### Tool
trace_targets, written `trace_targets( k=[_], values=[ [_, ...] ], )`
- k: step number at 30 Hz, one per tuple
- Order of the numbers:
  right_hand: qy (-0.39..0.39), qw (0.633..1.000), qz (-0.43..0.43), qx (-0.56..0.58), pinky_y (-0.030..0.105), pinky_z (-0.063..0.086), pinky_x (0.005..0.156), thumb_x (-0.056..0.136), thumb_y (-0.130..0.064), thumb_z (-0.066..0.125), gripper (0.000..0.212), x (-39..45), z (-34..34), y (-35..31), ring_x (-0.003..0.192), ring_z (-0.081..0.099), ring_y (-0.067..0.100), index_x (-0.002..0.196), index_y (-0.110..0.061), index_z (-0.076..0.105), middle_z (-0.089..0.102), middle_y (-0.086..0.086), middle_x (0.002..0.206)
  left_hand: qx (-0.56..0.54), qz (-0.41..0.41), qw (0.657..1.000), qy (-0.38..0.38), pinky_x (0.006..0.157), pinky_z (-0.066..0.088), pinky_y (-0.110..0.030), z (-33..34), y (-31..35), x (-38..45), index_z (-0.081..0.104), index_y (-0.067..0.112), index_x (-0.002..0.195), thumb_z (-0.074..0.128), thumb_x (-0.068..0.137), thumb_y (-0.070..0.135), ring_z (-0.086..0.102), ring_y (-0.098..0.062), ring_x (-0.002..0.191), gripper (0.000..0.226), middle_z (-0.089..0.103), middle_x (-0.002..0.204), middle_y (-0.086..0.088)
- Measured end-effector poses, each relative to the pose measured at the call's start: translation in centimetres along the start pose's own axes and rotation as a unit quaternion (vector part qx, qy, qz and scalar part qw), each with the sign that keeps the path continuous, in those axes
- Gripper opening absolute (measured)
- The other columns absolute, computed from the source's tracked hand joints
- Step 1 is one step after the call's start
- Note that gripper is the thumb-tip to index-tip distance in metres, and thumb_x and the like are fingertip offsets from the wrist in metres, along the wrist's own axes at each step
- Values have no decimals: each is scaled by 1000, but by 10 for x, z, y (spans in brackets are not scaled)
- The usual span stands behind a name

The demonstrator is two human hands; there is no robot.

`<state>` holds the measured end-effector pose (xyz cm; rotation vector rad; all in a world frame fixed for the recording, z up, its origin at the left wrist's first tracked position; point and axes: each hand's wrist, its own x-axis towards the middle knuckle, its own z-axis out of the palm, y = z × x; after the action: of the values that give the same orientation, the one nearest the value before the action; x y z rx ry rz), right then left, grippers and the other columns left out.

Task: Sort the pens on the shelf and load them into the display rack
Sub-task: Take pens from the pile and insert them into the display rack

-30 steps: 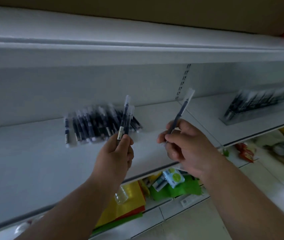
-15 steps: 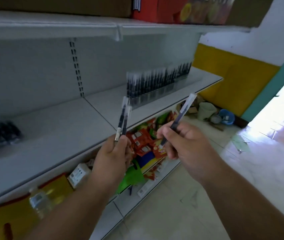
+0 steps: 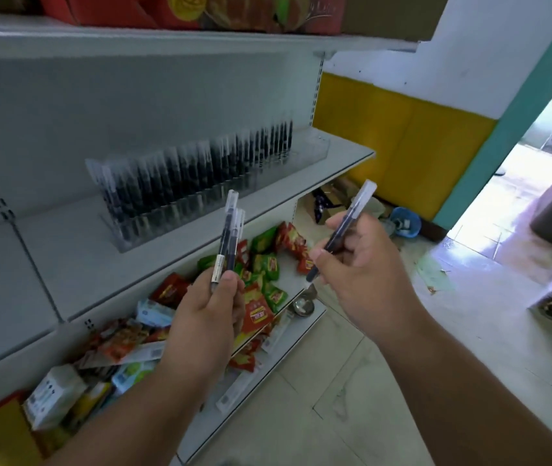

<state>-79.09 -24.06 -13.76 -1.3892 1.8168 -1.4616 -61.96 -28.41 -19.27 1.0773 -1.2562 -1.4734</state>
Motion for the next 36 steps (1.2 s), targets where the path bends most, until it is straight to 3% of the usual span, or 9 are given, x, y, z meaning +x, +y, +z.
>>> trace_targets(
  k=[4, 6, 10, 13, 15, 19, 24, 33, 36],
  values=[
    [4, 1000, -10, -5, 21, 49, 57, 101, -20, 50, 7, 55, 0, 15, 59, 63, 13, 95, -22, 53, 68, 0, 78, 34, 5, 999, -15, 49, 25, -32, 21, 0, 55, 49, 17, 77, 40, 104, 30, 28, -16, 53, 32, 35, 63, -4],
    [5, 1000, -10, -21, 26, 50, 58, 103, -27, 43, 18, 80, -4, 21, 60, 63, 13, 94, -18, 56, 70, 2, 77, 12, 5, 1000, -15, 49, 26, -32, 34, 6, 79, 48, 15, 78, 40, 104, 27, 29, -15, 53, 30, 35, 62, -2],
    [26, 994, -13, -103, 30, 52, 59, 101, -35, 45, 24, 130, -20, 31, 60, 63, 14, 96, -16, 59, 67, 7, 75, 0, 14, 999, -38, 50, 22, -34, 58, 13, 116, 43, 12, 80, 40, 104, 26, 25, -16, 53, 28, 31, 63, -4],
    [49, 991, -36, -122, 40, 55, 68, 99, -32, 53, 13, 172, -27, 48, 71, 65, 17, 94, -23, 61, 66, 1, 79, 15, 23, 999, -39, 49, 22, -32, 71, 14, 137, 41, 11, 78, 39, 104, 26, 24, -13, 51, 31, 29, 64, -6],
    [48, 990, -57, -118, 42, 55, 72, 95, -26, 61, 2, 201, -30, 61, 75, 66, 16, 94, -27, 60, 66, -5, 79, 15, 23, 999, -26, 46, 24, -26, 82, 13, 152, 42, 7, 80, 38, 105, 24, 24, -11, 48, 30, 30, 63, -6],
    [31, 987, -104, -117, 38, 54, 66, 95, -25, 61, 3, 268, -35, 88, 74, 66, 18, 93, -23, 60, 68, -3, 79, 19, 28, 999, 17, 44, 22, -24, 105, 7, 184, 43, 5, 82, 37, 105, 24, 23, -10, 46, 31, 29, 61, -5],
    [-28, 977, -170, -127, 49, 54, 69, 99, -37, 49, 20, 370, -39, 118, 75, 65, 22, 94, -18, 55, 65, 3, 80, -22, 46, 993, 102, 47, 20, -27, 149, 1, 222, 47, 4, 82, 37, 105, 20, 24, -11, 46, 29, 30, 59, -3],
    [-153, 948, -245, -137, 33, 49, 72, 100, -28, 51, 14, 466, -19, 138, 83, 63, 19, 96, -15, 56, 67, 4, 87, -61, 51, 969, 232, 45, 22, -23, 216, -14, 253, 48, 4, 83, 36, 105, 16, 25, -12, 48, 28, 35, 58, -1],
    [-180, 939, -252, -149, 25, 36, 64, 101, -28, 49, 12, 476, -14, 141, 79, 56, 12, 93, -20, 52, 64, -2, 87, -69, 49, 965, 249, 45, 21, -25, 225, -15, 258, 49, 7, 81, 36, 105, 16, 27, -13, 49, 28, 36, 58, 0]
  ],
)
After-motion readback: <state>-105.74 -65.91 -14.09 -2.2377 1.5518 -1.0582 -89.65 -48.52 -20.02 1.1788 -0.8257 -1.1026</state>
